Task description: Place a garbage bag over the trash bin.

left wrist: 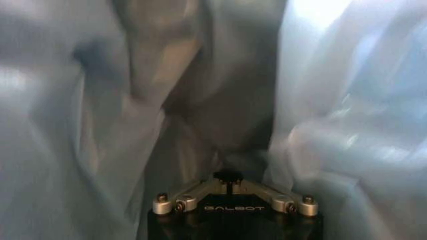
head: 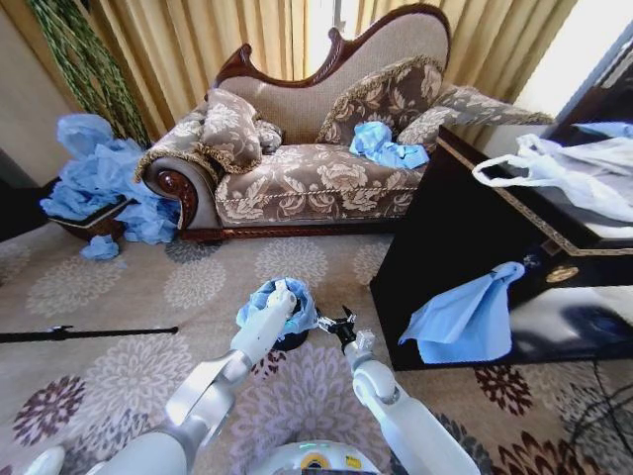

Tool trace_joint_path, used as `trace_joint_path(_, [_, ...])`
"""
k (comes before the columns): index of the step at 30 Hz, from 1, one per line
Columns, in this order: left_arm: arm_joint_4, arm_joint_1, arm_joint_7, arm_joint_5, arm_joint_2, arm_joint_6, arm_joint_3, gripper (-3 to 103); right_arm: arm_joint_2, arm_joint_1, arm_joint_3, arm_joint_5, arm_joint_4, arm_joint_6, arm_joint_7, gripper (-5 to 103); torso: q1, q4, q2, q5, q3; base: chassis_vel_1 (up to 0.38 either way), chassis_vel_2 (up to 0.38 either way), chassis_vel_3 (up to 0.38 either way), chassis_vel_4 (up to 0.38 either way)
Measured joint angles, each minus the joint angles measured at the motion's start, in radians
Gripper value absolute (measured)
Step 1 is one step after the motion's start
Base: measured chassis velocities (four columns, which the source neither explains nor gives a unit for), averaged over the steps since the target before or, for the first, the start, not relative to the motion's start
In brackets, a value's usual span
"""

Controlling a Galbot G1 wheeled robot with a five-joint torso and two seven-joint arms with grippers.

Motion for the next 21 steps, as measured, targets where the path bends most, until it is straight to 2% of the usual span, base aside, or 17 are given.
trace_joint_path(6, [-0.066, 0.047, -0.005, -0.004, 0.030, 0.030, 0.006, 0, -0.003, -0.006, -0.001, 0.001, 0.009, 0.002, 0.001, 100, 0.000, 0.0000, 0.000, 0.0000, 0.000, 0.000, 0.000, 0.000, 0.000])
trace_joint_path(11, [-0.106, 0.072, -0.046, -0.033, 0.057, 0.039, 0.022, 0, -0.002, -0.013, -0.001, 0.000, 0.015, 0.004, 0.001, 100, 0.000, 0.0000, 0.000, 0.0001, 0.000, 0.000, 0.000, 0.000, 0.000])
trace_joint_path(14, [-0.112, 0.074, -0.062, -0.035, 0.063, 0.021, 0.018, 0, 0.002, -0.021, 0.001, -0.001, 0.017, 0.005, 0.001, 100, 0.000, -0.0001, 0.000, 0.0001, 0.000, 0.000, 0.000, 0.000, 0.000])
trace_joint_path(21, [-0.121, 0.059, -0.060, -0.019, 0.068, -0.012, -0.006, 0, 0.004, -0.035, 0.003, -0.008, 0.017, 0.007, 0.001, 100, 0.000, -0.0001, 0.000, 0.0001, 0.000, 0.000, 0.000, 0.000, 0.000])
